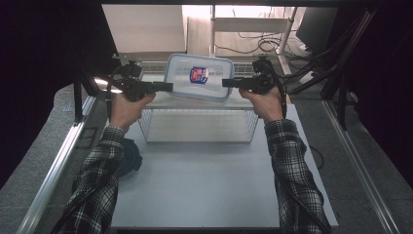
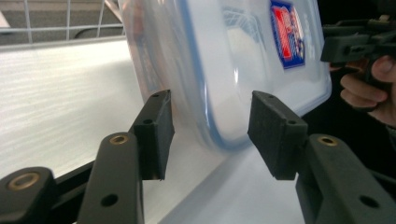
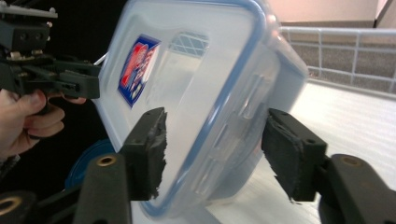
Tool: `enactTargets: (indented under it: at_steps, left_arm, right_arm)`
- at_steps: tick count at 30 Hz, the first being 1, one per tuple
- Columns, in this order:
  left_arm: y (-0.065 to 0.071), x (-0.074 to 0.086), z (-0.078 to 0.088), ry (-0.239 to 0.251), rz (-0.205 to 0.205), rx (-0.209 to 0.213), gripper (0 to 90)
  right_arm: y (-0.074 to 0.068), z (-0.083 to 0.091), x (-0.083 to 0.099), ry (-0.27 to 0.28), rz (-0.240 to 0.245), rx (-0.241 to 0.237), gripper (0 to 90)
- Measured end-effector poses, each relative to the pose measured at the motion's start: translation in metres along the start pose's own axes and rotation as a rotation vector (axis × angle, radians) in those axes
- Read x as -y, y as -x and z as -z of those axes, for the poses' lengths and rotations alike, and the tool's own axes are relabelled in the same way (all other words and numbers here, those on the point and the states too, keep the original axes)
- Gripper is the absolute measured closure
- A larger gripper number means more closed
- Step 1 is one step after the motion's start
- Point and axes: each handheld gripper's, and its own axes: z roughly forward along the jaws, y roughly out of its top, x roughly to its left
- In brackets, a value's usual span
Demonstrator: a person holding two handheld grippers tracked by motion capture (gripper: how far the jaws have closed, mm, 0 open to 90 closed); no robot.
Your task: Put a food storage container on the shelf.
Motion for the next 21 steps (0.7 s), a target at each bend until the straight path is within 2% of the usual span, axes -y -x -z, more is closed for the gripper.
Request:
enactTargets:
  at_steps: [2, 6, 7, 9, 11, 12, 13, 17, 19, 21]
  left_arm:
    - [-0.0009, 0.0003, -0.0001, 0.001, 0.000, 0.005, 50.5]
    - [0.0008, -0.0003, 0.0001, -0.003, -0.009, -0.004, 50.3]
    - [0.0015, -0.0004, -0.0004, 0.001, -0.011, -0.007, 49.5]
    - [0.0021, -0.0002, -0.0018, 0.005, -0.007, -0.007, 48.4]
    - [0.0025, -0.0004, -0.0030, 0.007, -0.005, -0.015, 42.6]
    - [0.0025, -0.0004, -0.0030, 0.007, -0.005, -0.015, 42.0]
    - [0.0024, -0.0008, -0.0027, 0.011, -0.005, -0.017, 42.0]
    - [0.0035, -0.0025, -0.0026, 0.014, -0.006, -0.041, 38.5]
    - [0.0048, -0.0032, -0.0028, 0.019, 0.000, -0.063, 37.3]
    - [0.0051, -0.0041, -0.0028, 0.038, -0.004, -0.085, 36.6]
  right_arm:
    - [0.0023, 0.0003, 0.0009, 0.007, -0.003, -0.013, 40.4]
    - [0.0019, -0.0003, -0.0004, 0.004, -0.003, -0.004, 39.5]
    - [0.0005, -0.0020, -0.0005, 0.015, 0.003, 0.022, 36.8]
    - [-0.0006, -0.0024, -0.0006, 0.016, 0.011, 0.040, 35.2]
    - [-0.0022, -0.0061, 0.0003, -0.005, 0.032, 0.084, 34.7]
    - [-0.0022, -0.0061, 0.0003, -0.005, 0.032, 0.084, 34.7]
    - [-0.0023, -0.0067, 0.0008, -0.006, 0.034, 0.093, 35.8]
    - [-0.0003, -0.0079, 0.0021, -0.001, 0.017, 0.066, 45.7]
    - [-0.0003, -0.0079, 0.0019, -0.001, 0.014, 0.063, 45.4]
    - [-0.0018, -0.0069, 0.0011, 0.006, 0.019, 0.083, 46.3]
